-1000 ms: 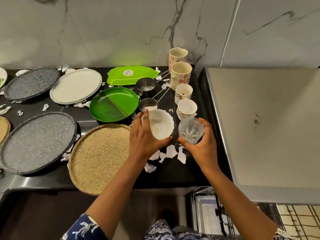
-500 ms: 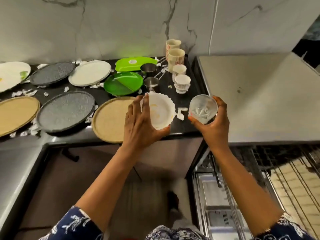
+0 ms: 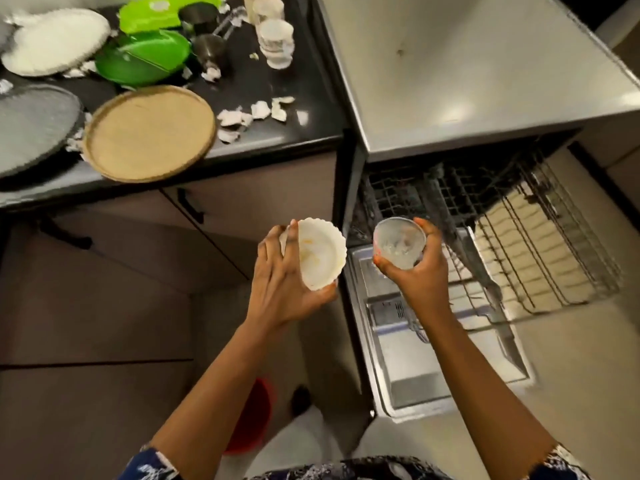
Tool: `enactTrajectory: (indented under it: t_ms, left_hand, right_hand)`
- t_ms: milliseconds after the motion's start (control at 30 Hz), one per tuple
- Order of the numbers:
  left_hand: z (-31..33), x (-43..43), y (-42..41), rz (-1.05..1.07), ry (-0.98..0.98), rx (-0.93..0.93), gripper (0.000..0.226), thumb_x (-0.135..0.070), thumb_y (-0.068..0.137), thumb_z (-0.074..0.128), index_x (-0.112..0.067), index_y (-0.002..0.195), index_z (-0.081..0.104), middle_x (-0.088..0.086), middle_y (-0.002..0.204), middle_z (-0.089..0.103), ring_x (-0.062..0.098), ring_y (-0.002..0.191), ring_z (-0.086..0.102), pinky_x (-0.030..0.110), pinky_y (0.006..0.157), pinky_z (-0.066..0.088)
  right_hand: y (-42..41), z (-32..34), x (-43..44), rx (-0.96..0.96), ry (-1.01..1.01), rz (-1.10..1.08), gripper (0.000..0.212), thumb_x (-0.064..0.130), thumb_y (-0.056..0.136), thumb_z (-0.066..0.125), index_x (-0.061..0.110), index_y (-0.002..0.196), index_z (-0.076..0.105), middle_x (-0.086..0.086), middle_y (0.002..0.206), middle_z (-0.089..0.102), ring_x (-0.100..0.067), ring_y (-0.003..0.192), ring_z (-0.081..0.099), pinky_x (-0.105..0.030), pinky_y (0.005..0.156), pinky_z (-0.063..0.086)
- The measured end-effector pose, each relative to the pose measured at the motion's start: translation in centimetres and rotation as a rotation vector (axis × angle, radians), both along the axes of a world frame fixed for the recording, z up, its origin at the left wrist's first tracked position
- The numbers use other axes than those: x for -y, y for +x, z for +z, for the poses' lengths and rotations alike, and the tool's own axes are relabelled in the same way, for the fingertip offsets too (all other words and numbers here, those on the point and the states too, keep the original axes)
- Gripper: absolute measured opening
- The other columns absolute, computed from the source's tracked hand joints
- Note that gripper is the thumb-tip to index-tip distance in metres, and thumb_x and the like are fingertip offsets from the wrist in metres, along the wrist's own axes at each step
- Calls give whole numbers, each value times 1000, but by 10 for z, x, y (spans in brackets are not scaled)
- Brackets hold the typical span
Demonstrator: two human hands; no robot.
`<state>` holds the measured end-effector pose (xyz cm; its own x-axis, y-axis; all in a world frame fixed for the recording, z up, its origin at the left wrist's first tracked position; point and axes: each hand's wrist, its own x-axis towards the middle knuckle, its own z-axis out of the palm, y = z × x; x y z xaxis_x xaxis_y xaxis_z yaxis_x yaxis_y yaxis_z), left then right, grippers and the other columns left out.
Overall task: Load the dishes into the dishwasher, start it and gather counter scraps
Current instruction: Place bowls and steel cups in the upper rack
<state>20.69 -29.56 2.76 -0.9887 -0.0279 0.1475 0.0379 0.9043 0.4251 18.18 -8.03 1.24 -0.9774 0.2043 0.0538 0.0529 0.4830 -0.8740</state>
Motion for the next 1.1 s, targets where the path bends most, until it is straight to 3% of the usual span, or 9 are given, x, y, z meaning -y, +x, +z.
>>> enactTrajectory:
  t_ms: [133, 400, 467, 567, 700, 867, 1100]
  left_hand:
    - [-31, -53, 16, -61, 12, 95, 108, -68, 64, 54, -7, 147, 25, 18, 141, 30, 28, 131, 22, 36, 111, 21]
    - [-76, -170, 34, -71, 16, 238, 109, -69, 62, 51, -4, 146, 28, 25, 140, 35, 36, 130, 29, 47, 108, 29]
    - [-88, -204, 37, -34, 24, 244, 108, -69, 62, 53, -3, 145, 31, 26, 138, 38, 38, 127, 33, 47, 106, 32]
    - [-97, -220, 39, 30, 35, 262, 108, -70, 61, 53, -4, 144, 33, 25, 137, 37, 37, 125, 34, 46, 105, 33]
    - [-111, -258, 32, 77, 41, 292, 108, -71, 61, 50, -5, 144, 31, 22, 138, 36, 37, 125, 33, 47, 106, 32]
    - [-124, -277, 27, 124, 28, 308, 108, -71, 62, 48, -5, 145, 29, 23, 139, 34, 37, 128, 31, 46, 109, 29]
    - [-134, -283, 14, 154, 27, 308, 107, -70, 62, 48, -8, 147, 25, 21, 141, 31, 34, 129, 27, 44, 110, 26]
  right_hand:
    - [22, -24, -56, 81, -5, -79, 84, 31, 62, 86, 24, 131, 37, 2, 122, 50, -19, 112, 52, -38, 94, 48]
    - [37, -66, -188, 277, 28, -110, 82, 26, 62, 87, 15, 127, 39, -5, 122, 53, -20, 107, 54, -23, 84, 44]
    - [30, -80, -231, 328, 80, -84, 79, 26, 61, 87, 13, 125, 42, -7, 122, 54, -22, 106, 54, -25, 84, 46]
    - [18, -96, -261, 400, 189, -62, 81, 33, 58, 87, 13, 124, 44, -11, 122, 54, -30, 110, 52, -39, 91, 48]
    - [-10, -120, -305, 533, 305, 62, 83, 35, 59, 86, 14, 127, 45, -14, 123, 53, -33, 110, 52, -39, 91, 47]
    - [-44, -137, -308, 620, 594, 403, 82, 38, 63, 83, 11, 129, 43, -15, 123, 56, -31, 111, 53, -33, 91, 45]
    - [-67, -155, -284, 645, 829, 551, 84, 39, 64, 82, 10, 126, 34, -15, 124, 55, -35, 109, 57, -37, 87, 46]
